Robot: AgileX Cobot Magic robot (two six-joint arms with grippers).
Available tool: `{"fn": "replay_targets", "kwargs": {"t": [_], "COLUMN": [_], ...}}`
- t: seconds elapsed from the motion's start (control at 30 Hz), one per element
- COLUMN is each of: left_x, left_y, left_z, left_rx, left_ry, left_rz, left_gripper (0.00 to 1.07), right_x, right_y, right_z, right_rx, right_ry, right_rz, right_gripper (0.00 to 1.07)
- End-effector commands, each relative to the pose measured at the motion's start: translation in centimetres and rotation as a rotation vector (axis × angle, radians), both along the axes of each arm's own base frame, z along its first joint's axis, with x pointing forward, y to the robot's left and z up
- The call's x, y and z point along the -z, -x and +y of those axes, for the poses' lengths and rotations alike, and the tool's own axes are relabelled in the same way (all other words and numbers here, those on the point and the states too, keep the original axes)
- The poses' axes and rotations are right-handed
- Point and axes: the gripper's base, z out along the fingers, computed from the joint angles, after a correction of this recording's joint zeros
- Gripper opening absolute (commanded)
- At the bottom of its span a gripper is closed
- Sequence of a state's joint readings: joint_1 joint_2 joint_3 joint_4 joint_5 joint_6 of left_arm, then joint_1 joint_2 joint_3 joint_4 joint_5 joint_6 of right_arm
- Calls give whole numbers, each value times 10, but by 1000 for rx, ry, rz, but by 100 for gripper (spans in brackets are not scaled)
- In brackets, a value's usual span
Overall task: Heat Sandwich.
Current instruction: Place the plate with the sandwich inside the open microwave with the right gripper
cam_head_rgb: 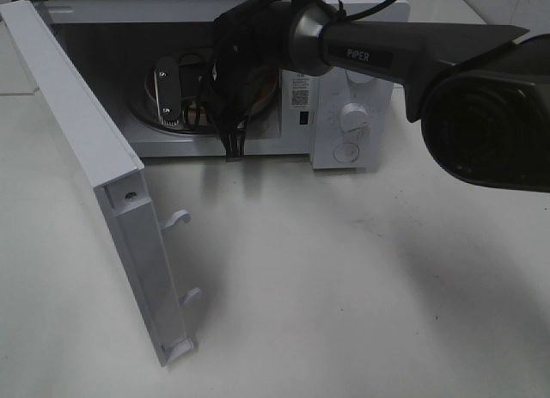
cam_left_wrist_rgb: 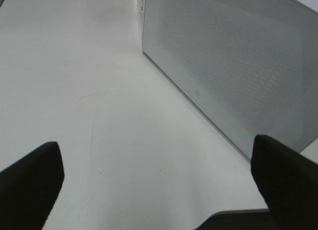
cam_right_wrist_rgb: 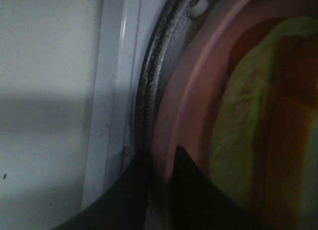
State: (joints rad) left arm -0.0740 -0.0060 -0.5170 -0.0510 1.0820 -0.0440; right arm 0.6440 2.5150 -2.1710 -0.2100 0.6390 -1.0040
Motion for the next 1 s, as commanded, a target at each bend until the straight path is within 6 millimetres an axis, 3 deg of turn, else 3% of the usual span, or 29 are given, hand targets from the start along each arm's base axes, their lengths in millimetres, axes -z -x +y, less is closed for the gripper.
{"fn": "replay_targets", "kwargs": {"t": [0.03,0.07,0.1,0.2,0.33,0.73,1.0], "left_x": [-1,-1,-1,-1,-1,-1,-1], "left_y": [2,2,2,2,2,2,2], "left_z": [0,0,0,0,0,0,0], "left_rx": [3,3,3,3,3,3,3], "left_ry": [1,1,1,1,1,1,1], "left_rz": [-29,-29,-29,-29,-29,-29,-29], "left_gripper": [97,97,97,97,97,97,97], "right_x": [-6,-6,-6,-6,-7,-10,-19], "right_y": [-3,-3,-3,-3,-3,10,22], "right_z": [-1,-1,0,0,-1,-8,-17], "right_rx": [24,24,37,59,67,68,124], "right_ry": [-29,-29,-38,-55,-61,-94,-129], "right_rz": [-19,-19,-16,-12,-7,-13,3], "right_gripper": [31,31,40,53,63,69,84]}}
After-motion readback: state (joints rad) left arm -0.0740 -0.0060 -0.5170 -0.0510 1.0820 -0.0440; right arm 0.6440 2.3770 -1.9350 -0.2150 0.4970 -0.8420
